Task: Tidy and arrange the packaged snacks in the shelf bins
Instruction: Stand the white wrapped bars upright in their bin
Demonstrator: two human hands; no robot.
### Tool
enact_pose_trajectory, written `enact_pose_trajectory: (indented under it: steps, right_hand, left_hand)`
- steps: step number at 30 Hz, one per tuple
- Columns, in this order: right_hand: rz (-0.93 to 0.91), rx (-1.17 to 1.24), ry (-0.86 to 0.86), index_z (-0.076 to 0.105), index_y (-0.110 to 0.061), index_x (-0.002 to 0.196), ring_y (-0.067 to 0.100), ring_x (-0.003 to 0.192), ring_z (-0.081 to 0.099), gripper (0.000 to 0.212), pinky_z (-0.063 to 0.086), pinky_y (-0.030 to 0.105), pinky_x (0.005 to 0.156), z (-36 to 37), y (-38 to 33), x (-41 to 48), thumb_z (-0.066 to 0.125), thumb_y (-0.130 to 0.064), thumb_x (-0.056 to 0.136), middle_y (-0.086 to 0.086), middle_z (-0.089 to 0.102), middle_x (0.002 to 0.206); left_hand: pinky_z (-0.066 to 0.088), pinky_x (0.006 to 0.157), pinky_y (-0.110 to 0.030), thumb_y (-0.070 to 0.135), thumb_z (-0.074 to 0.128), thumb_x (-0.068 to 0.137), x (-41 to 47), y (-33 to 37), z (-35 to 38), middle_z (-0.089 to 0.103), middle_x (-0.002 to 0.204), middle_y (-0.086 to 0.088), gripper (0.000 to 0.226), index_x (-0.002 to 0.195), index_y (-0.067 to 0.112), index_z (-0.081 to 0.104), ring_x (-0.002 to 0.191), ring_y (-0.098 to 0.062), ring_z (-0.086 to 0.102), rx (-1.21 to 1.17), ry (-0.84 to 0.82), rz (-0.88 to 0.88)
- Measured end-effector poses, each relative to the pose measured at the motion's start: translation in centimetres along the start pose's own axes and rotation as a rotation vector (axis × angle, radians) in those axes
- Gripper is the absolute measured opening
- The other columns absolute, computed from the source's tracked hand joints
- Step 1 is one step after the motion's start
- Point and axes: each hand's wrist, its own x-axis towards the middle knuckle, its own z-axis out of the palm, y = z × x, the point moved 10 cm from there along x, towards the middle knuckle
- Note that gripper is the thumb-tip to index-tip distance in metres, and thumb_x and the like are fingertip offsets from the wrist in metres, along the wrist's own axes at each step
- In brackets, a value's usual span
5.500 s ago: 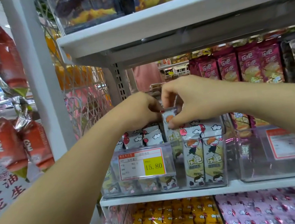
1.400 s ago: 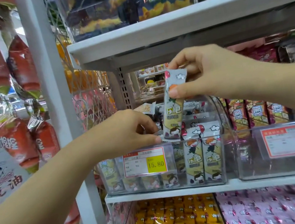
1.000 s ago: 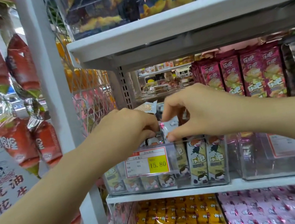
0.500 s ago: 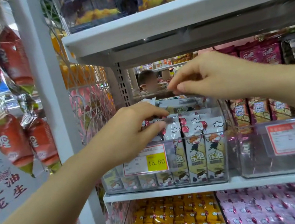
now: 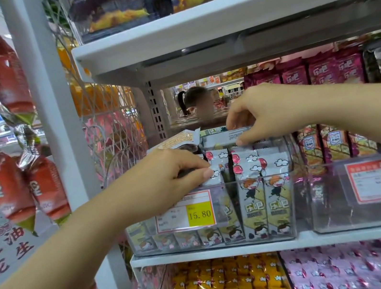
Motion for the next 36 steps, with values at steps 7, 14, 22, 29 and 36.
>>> enact_pose_trajectory:
  steps: [7, 14, 22, 29, 36]
  right_hand:
    - [-0.065, 0.096, 0.276, 0.061, -0.027, 0.112, -0.012, 0.072, 0.052, 0.026, 0.038, 0.004, 0.059, -3.8, -0.7, -1.3, 0.064, -0.027, 0.086, -0.013, 0.058, 0.096]
    - [-0.021, 0.473, 0.423, 0.057, -0.030, 0.106, -0.002, 0.073, 0.058, 0.040, 0.045, 0.006, 0.064, -6.8, 0.5, -2.5, 0.076, -0.039, 0.072, -0.014, 0.062, 0.095]
    - [-0.055, 0.559, 0.361, 0.055, -0.022, 0.103, 0.001, 0.056, 0.062, 0.044, 0.055, 0.025, 0.062, -4.5, -1.8, -1.5, 0.081, -0.034, 0.069, -0.003, 0.070, 0.086]
    - [-0.011, 0.560, 0.380, 0.052, -0.026, 0.100, 0.003, 0.059, 0.053, 0.038, 0.050, 0.025, 0.061, -3.8, -1.3, -0.8, 0.077, -0.036, 0.074, 0.003, 0.064, 0.097]
    - [-0.009, 0.593, 0.423, 0.050, -0.027, 0.092, 0.006, 0.059, 0.050, 0.031, 0.049, 0.026, 0.061, -3.1, -0.8, -1.0, 0.076, -0.032, 0.076, 0.000, 0.059, 0.085]
  left_hand:
    - [0.044, 0.085, -0.015, 0.051, 0.046, 0.081, -0.1, 0.0, -0.7, 0.062, 0.104, 0.020, 0.042, 0.106, 0.027, 0.070, 0.096, 0.006, 0.055, -0.070, 0.045, 0.008]
    - [0.045, 0.081, -0.015, 0.056, 0.048, 0.078, -0.2, -0.6, -1.0, 0.064, 0.104, 0.022, 0.040, 0.103, 0.034, 0.069, 0.093, 0.008, 0.057, -0.050, 0.090, -0.050]
    - [0.047, 0.084, -0.018, 0.055, 0.051, 0.077, -0.7, -0.5, -1.5, 0.066, 0.103, 0.021, 0.038, 0.099, 0.031, 0.071, 0.093, 0.008, 0.058, -0.068, 0.129, -0.049]
    - [0.047, 0.077, -0.014, 0.054, 0.054, 0.076, -0.9, -0.8, -1.6, 0.067, 0.098, 0.019, 0.036, 0.096, 0.031, 0.072, 0.088, 0.006, 0.060, -0.091, 0.148, -0.049]
    - [0.046, 0.073, -0.015, 0.056, 0.056, 0.072, -1.0, -1.2, -1.8, 0.068, 0.094, 0.017, 0.030, 0.087, 0.035, 0.071, 0.084, 0.003, 0.060, -0.127, 0.182, -0.074]
